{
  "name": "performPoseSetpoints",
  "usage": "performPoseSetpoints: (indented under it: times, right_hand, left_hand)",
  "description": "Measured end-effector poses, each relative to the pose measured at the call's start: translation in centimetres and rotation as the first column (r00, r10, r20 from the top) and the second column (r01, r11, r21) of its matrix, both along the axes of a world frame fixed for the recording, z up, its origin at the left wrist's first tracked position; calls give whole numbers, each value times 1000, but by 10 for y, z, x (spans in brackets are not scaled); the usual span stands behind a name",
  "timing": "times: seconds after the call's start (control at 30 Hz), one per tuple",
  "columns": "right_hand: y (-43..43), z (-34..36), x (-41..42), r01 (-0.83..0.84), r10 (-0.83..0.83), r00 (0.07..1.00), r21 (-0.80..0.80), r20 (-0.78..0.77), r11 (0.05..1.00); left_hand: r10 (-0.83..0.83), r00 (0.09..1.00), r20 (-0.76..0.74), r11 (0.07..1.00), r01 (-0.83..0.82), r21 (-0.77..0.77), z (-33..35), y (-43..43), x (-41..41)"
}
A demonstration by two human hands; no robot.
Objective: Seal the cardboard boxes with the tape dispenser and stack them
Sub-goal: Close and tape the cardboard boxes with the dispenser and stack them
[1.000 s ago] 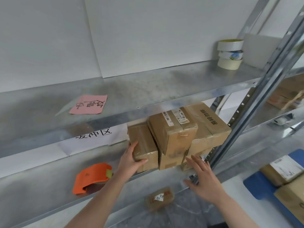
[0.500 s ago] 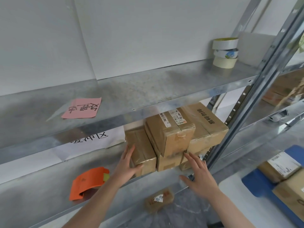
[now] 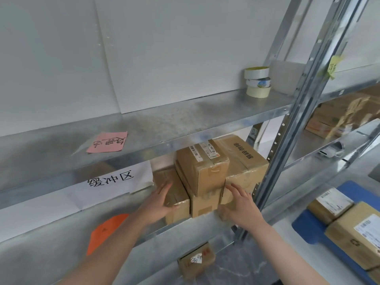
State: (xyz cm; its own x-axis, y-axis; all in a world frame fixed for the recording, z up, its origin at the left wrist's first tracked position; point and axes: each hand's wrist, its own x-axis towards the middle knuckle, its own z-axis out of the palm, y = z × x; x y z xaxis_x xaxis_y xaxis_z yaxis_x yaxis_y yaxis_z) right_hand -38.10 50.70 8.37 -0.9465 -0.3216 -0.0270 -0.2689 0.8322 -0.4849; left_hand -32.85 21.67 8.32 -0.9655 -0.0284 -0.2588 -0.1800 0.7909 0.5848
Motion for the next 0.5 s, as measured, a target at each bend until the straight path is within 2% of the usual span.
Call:
performPoseSetpoints:
  times: [0.07, 0.13, 0.23, 0.33, 0.4, 0.5]
  right_hand:
    - [0, 6, -6, 31, -29, 999, -68, 29, 997]
    - [-1, 8, -12, 45, -37, 997, -122, 63, 992]
    - [-3, 11, -17, 44, -37, 997, -98, 68, 994]
    - [-2, 17, -17, 31, -33, 999, -104, -16, 994]
    - [-2, 26, -24, -4, -8, 991, -84, -135, 996]
    - [-5, 36, -34, -27, 21, 968, -20, -251, 999]
  left_hand:
    - [44, 993, 109, 994, -55, 95, 7, 12, 0]
    - [19, 989, 150, 991, -38, 126, 4, 24, 2]
    - [19, 1000, 12, 994, -20, 105, -2, 38, 2]
    - [127, 975, -181, 958, -73, 277, 6, 54, -6]
    - [185, 962, -202, 914, -92, 396, 20, 66, -16]
    - [134, 975, -177, 908, -49, 417, 32, 77, -27]
